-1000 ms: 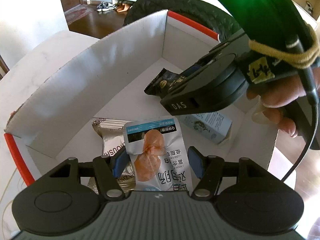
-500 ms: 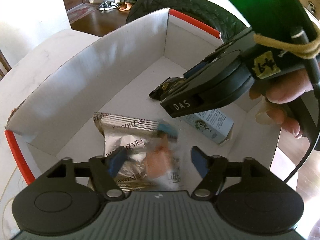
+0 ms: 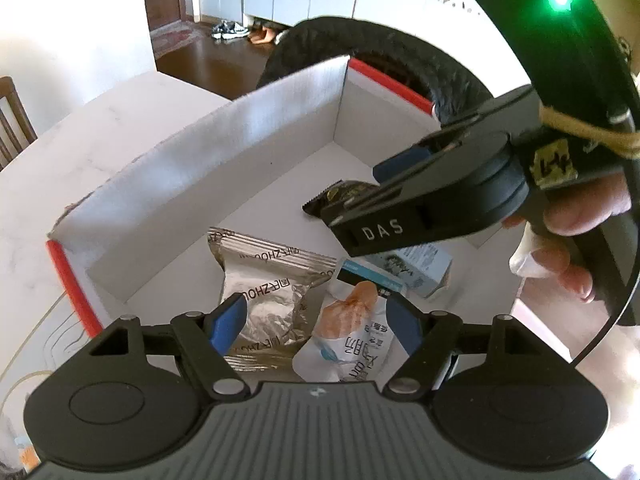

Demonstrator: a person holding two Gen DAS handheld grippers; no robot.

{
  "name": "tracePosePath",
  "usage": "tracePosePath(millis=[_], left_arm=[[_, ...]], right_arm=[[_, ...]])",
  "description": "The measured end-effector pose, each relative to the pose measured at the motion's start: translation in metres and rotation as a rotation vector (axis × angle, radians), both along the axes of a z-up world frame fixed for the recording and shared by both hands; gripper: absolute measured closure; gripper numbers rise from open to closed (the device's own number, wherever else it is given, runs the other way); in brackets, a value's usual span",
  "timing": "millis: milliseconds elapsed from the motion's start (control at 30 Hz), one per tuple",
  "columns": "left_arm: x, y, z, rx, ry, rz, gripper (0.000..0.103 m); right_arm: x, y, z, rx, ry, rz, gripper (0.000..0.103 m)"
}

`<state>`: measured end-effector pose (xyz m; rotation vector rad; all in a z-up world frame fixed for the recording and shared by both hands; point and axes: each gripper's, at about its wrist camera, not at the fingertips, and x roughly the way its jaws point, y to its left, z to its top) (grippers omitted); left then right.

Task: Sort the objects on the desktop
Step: 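Lower both packs into the box and open both tools, then withdraw both tools from the box back to the snack pile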

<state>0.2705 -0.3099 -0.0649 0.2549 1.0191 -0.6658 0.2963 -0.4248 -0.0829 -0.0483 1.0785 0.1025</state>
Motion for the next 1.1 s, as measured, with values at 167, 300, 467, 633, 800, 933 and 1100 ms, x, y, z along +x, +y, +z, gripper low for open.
tracePosePath(millis=[167,300,467,633,800,933,1100], left_arm=[[-0.01,0.009,0.012,-0.032,-0.021,0.003,0.027],[-0.016,0.018,0.02,-0.053,-0.044,0.008,0.027],[-0.023,0.033,0.029,-0.065,-0.08,0.011,0.027],[-0.034,0.048,0.04,-0.087,-0.106,0.01,0.027],[-0.048,0.061,0.048,-0.115,-0.123,0.003,0.027],[-0.057,0.073,0.055,-0.14,-0.133,0.004,0.027],[-0.067,0.091,0.061,-0.167,-0.139,0.012,0.027]], right_arm=[[-0.008,0.005,0.009,0.004,-0.015,0.01,0.05],[-0.014,0.011,0.018,0.006,-0.029,0.02,0.05],[-0.025,0.021,0.03,0.005,-0.05,0.036,0.05],[-0.035,0.029,0.044,0.005,-0.074,0.051,0.049],[-0.047,0.034,0.053,0.02,-0.096,0.035,0.048],[-0.059,0.044,0.054,0.017,-0.113,0.033,0.048],[-0.071,0.057,0.059,0.017,-0.135,0.028,0.046]])
